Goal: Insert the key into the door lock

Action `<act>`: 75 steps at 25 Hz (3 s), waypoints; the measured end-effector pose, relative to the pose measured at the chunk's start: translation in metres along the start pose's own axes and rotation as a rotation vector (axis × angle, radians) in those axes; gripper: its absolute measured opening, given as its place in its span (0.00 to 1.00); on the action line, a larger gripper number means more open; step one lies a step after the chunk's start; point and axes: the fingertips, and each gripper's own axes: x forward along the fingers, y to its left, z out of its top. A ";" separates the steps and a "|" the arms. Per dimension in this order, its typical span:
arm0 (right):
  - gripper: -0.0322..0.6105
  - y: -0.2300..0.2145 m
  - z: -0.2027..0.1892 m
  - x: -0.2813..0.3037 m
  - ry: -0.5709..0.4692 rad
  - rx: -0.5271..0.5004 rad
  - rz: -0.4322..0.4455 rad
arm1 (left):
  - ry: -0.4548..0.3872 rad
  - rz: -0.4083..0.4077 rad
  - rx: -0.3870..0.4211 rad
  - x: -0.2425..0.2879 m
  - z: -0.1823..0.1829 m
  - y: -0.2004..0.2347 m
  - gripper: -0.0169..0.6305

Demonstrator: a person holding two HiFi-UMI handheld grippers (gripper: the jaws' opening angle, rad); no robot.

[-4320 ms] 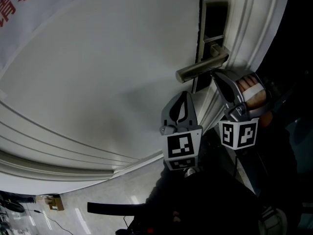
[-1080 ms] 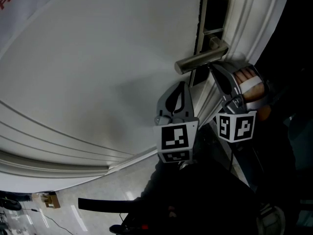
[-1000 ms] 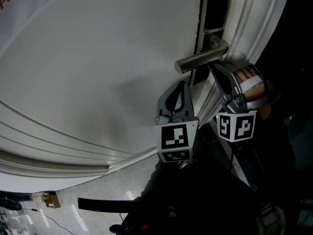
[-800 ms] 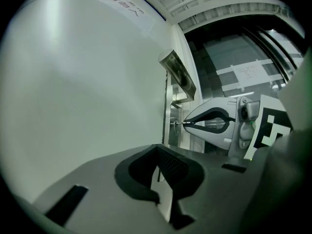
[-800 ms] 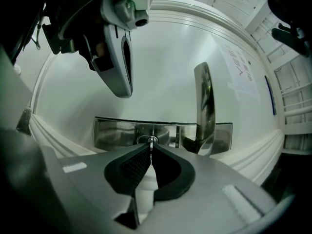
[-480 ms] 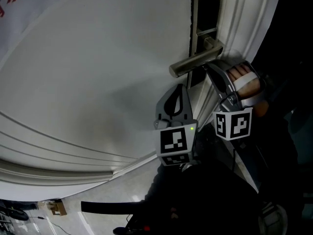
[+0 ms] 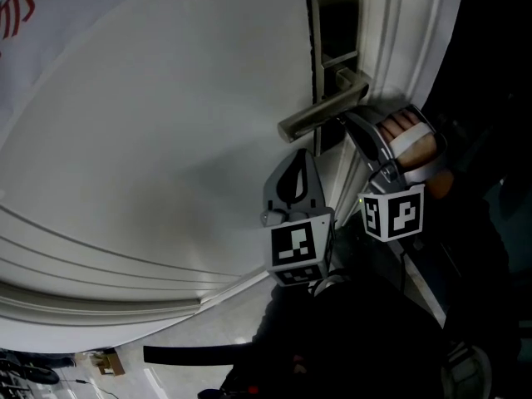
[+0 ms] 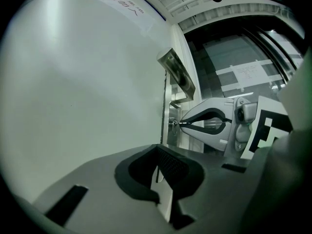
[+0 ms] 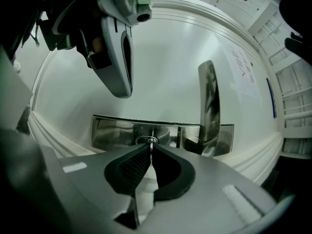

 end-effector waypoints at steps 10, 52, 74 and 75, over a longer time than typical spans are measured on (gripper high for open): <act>0.07 -0.001 -0.001 -0.002 -0.006 -0.054 -0.039 | 0.008 0.009 0.003 -0.002 -0.001 -0.002 0.03; 0.05 0.056 -0.052 -0.064 -0.027 1.554 0.045 | 0.157 0.004 0.030 -0.006 -0.058 -0.020 0.03; 0.05 0.054 -0.039 -0.062 -0.060 1.505 0.070 | 0.140 -0.004 0.023 -0.006 -0.055 -0.023 0.03; 0.05 0.054 -0.038 -0.062 -0.063 1.504 0.070 | 0.139 -0.005 0.024 -0.006 -0.055 -0.023 0.03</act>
